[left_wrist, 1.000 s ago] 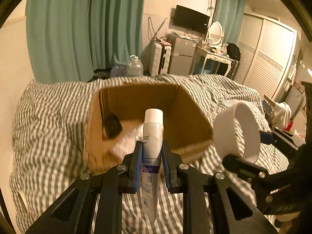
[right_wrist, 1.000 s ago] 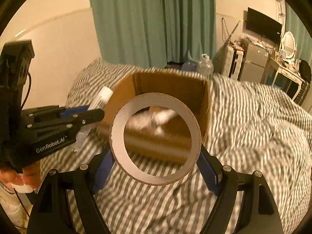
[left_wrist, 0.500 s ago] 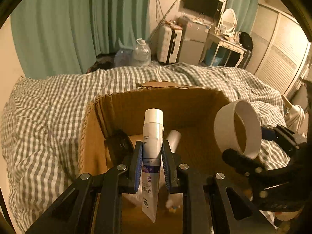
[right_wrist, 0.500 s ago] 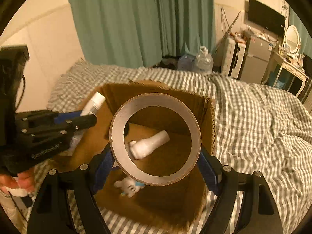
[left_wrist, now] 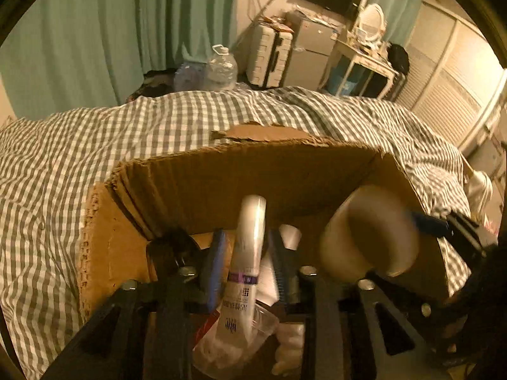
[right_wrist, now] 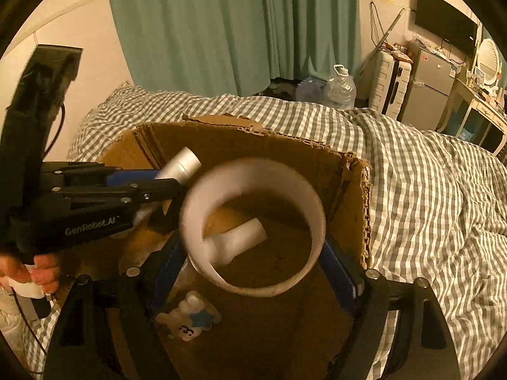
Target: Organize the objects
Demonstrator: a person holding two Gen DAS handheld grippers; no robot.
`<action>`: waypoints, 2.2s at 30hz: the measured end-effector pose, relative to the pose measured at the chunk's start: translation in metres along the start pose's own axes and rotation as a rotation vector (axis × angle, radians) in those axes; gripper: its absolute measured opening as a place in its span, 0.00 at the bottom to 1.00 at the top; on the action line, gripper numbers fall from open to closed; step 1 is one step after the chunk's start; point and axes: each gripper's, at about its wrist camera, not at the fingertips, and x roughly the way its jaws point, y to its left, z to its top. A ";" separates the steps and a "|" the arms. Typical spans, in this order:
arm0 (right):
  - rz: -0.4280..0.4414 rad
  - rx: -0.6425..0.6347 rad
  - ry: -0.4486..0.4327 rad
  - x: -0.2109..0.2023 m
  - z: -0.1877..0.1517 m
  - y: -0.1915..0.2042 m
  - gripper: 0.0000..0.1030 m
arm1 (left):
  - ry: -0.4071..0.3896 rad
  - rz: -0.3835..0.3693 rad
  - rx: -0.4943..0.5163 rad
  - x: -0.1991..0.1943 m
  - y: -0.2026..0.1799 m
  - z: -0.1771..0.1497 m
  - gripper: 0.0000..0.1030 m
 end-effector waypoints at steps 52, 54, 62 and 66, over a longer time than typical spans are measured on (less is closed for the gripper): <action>-0.317 0.073 -0.571 -0.298 -0.126 0.102 0.99 | -0.608 0.257 0.003 -0.296 -0.076 -0.186 0.99; -0.336 0.057 -0.581 -0.292 -0.136 0.105 0.99 | -0.608 0.258 0.022 -0.289 -0.078 -0.191 0.99; -0.332 0.110 -0.531 -0.250 -0.157 0.089 0.99 | -0.578 0.363 0.052 -0.252 -0.078 -0.213 1.00; -0.339 0.116 -0.520 -0.241 -0.163 0.085 0.99 | -0.554 0.334 0.043 -0.239 -0.073 -0.220 1.00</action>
